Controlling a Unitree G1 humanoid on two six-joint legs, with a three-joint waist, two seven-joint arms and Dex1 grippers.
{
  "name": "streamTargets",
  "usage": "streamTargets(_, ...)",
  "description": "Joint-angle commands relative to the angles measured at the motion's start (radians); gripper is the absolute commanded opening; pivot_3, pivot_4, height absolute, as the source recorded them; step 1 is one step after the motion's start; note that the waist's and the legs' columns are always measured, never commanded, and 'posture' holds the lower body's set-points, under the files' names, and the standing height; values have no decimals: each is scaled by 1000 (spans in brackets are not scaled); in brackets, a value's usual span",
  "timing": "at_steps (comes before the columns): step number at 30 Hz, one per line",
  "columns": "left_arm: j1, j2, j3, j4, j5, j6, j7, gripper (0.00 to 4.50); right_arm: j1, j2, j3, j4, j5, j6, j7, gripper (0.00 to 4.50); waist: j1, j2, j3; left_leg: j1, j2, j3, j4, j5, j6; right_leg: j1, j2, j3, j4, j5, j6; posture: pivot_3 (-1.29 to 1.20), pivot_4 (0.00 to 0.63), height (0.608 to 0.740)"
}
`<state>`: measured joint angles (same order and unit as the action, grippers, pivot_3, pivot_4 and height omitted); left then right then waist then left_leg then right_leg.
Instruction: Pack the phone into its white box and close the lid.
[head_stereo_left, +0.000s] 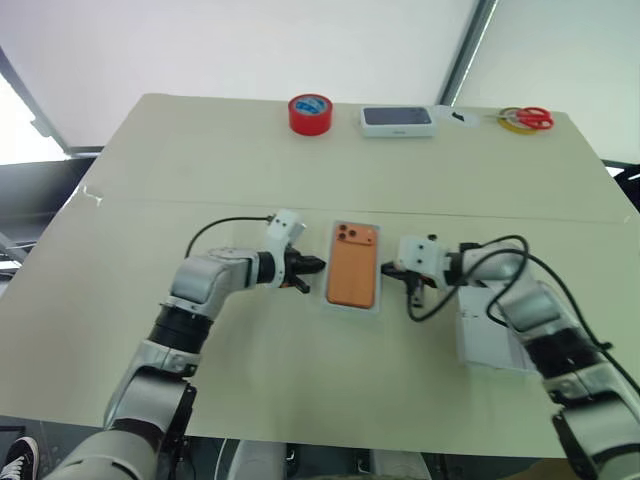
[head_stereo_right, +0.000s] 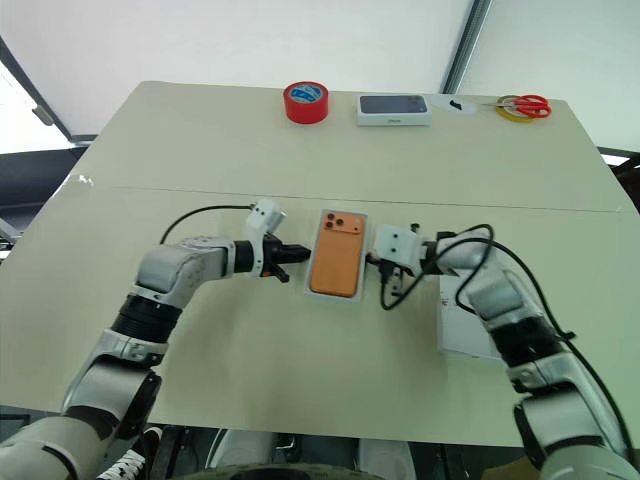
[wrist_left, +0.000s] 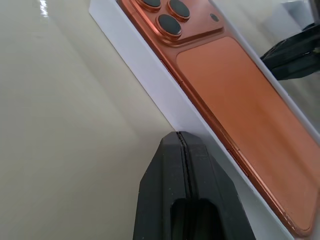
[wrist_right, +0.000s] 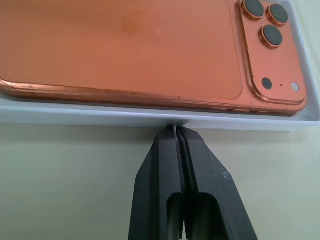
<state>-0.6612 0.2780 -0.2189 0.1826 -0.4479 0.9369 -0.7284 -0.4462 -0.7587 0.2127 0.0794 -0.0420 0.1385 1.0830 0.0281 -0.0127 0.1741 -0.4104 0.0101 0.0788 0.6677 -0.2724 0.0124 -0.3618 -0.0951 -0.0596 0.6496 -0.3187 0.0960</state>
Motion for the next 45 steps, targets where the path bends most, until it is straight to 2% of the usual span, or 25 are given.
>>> streamTargets(1,-34,-75,-72,14,-6,-6,-64,0,47,-48,-55,-110,52,13,31,75,2,0,0,0,0,0,0,0,0,0,0,0,0,0,0,0,150,730)
streamTargets(9,-57,-143,-105,53,45,-48,-92,0,151,-126,-121,-185,69,40,45,75,7,0,0,0,1,0,0,0,0,0,1,0,0,0,0,0,150,730)
streamTargets(18,-52,-134,-87,79,90,-97,-105,0,212,-160,-162,-194,65,32,32,75,8,0,0,0,1,0,0,0,0,0,0,0,0,0,0,0,150,730)
streamTargets(22,-29,-101,-99,39,110,-118,-115,0,232,-196,-172,-154,43,-11,31,75,7,0,0,0,1,0,0,0,0,0,0,0,0,0,0,0,150,730)
streamTargets(30,19,-19,42,-48,70,-190,-118,0,339,-304,-251,-80,45,-112,30,75,9,1,0,1,2,-1,1,0,0,0,0,0,0,0,0,0,150,730)
streamTargets(35,64,36,101,-121,40,-222,-143,0,381,-329,-308,-67,95,-146,50,75,7,1,0,1,2,-1,1,0,1,1,0,0,0,0,0,0,150,730)
streamTargets(36,78,63,110,-135,38,-226,-155,0,376,-332,-331,-74,145,-78,77,75,6,1,0,1,2,-1,1,0,1,1,0,0,0,0,0,0,150,730)
streamTargets(39,130,135,154,-192,12,-272,-215,813,328,-301,-382,-115,239,78,57,901,-6,2,0,1,2,-1,0,0,0,1,0,0,0,0,0,0,150,730)
streamTargets(44,252,238,213,-260,-2,-482,-354,3267,283,-203,-454,-254,320,308,-113,3434,-19,2,0,1,3,-1,-1,0,0,0,1,0,-1,0,-1,0,150,730)
streamTargets(45,280,259,224,-265,5,-531,-381,3276,287,-193,-462,-280,317,357,-151,3960,-19,2,0,1,3,-1,-1,0,0,0,0,0,-1,0,-1,0,150,730)
